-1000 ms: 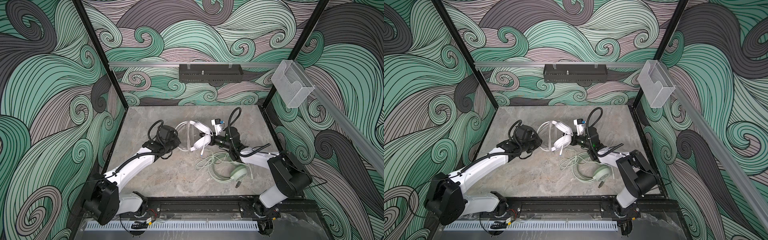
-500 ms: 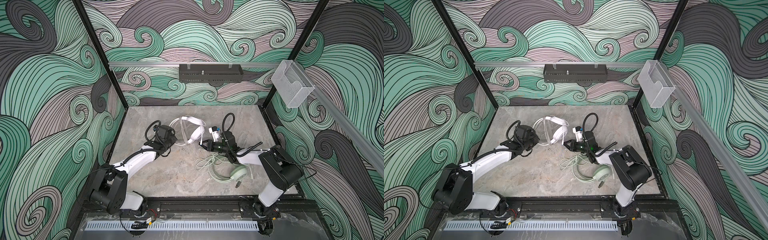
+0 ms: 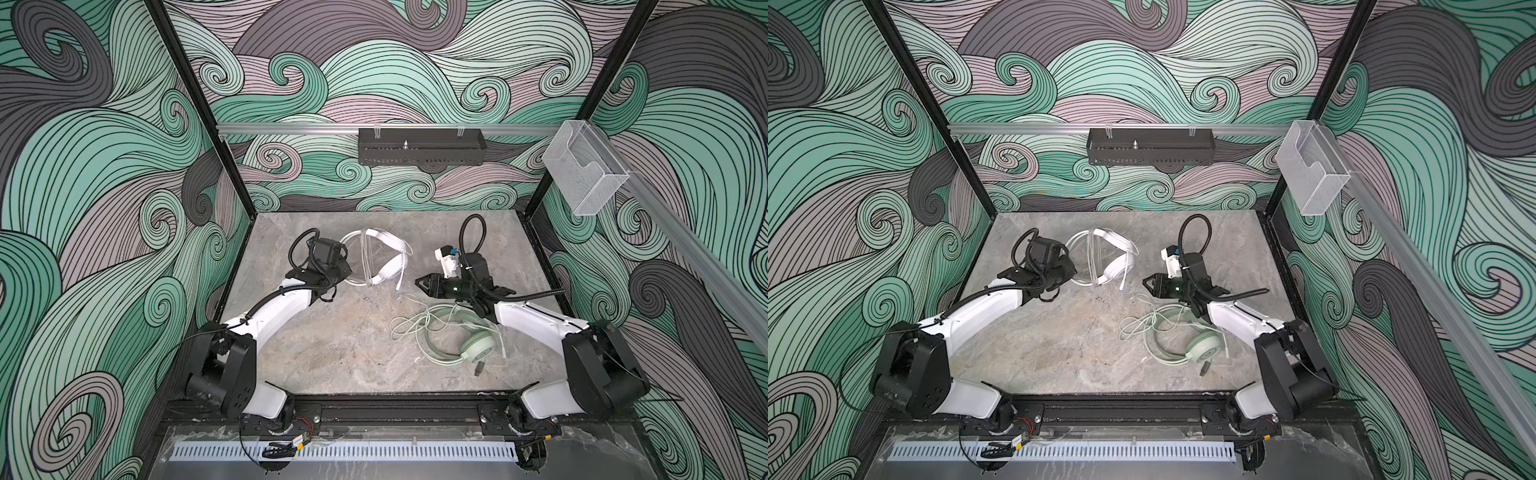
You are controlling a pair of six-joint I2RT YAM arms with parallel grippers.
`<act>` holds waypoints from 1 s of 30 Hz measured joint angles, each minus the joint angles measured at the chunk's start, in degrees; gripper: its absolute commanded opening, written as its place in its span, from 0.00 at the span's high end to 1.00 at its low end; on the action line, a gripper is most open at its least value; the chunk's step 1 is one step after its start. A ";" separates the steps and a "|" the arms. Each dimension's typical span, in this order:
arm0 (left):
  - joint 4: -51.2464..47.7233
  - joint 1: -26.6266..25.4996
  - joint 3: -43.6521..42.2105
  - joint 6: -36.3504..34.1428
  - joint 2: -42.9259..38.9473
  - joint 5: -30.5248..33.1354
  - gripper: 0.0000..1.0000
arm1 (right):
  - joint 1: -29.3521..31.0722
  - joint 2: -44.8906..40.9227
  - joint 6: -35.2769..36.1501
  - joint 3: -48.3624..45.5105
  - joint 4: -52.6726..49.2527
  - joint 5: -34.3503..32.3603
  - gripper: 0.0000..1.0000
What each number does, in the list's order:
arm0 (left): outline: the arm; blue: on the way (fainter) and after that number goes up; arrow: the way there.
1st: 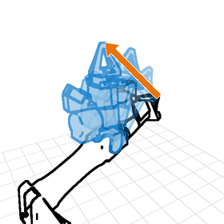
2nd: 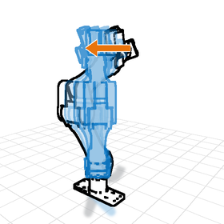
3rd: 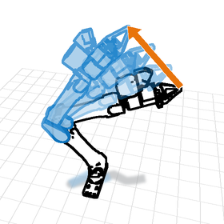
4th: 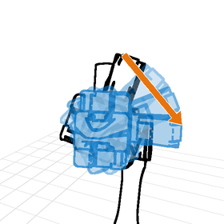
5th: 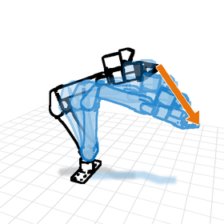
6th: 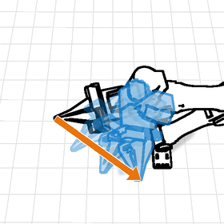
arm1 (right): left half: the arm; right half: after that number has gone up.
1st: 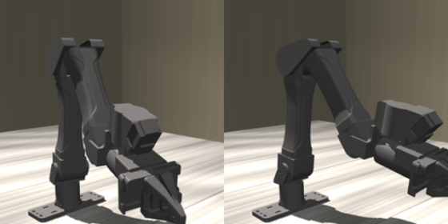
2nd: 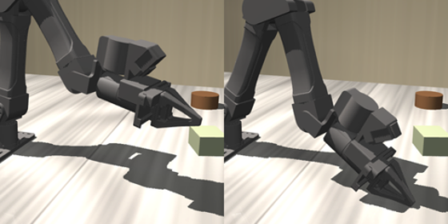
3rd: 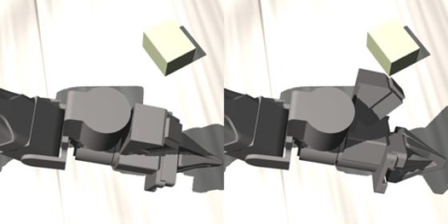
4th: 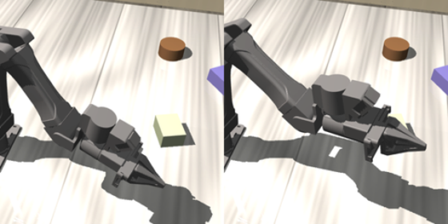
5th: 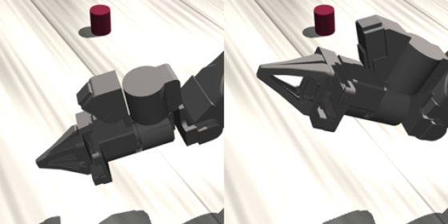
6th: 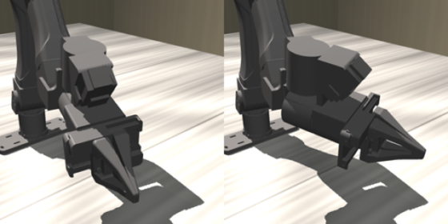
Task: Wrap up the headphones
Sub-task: 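Open both grippers and draw them back from the white headset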
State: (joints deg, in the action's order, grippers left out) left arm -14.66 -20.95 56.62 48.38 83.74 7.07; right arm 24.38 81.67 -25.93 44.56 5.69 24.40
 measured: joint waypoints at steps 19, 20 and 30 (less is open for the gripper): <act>-5.07 0.72 11.30 -8.00 17.94 -1.73 1.00 | -1.51 -14.78 15.52 11.19 -31.45 -17.29 0.45; -5.14 0.94 11.78 -8.20 19.06 -1.73 1.00 | -1.51 -14.80 15.82 11.52 -31.80 -17.42 0.45; -6.67 4.39 17.35 -10.88 27.67 -1.73 1.00 | -1.46 -14.67 17.81 12.11 -33.38 -18.08 0.46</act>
State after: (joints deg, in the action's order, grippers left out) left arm -21.32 -16.56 73.97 37.50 111.42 5.34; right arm 22.92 67.00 -8.12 56.66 -27.68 6.33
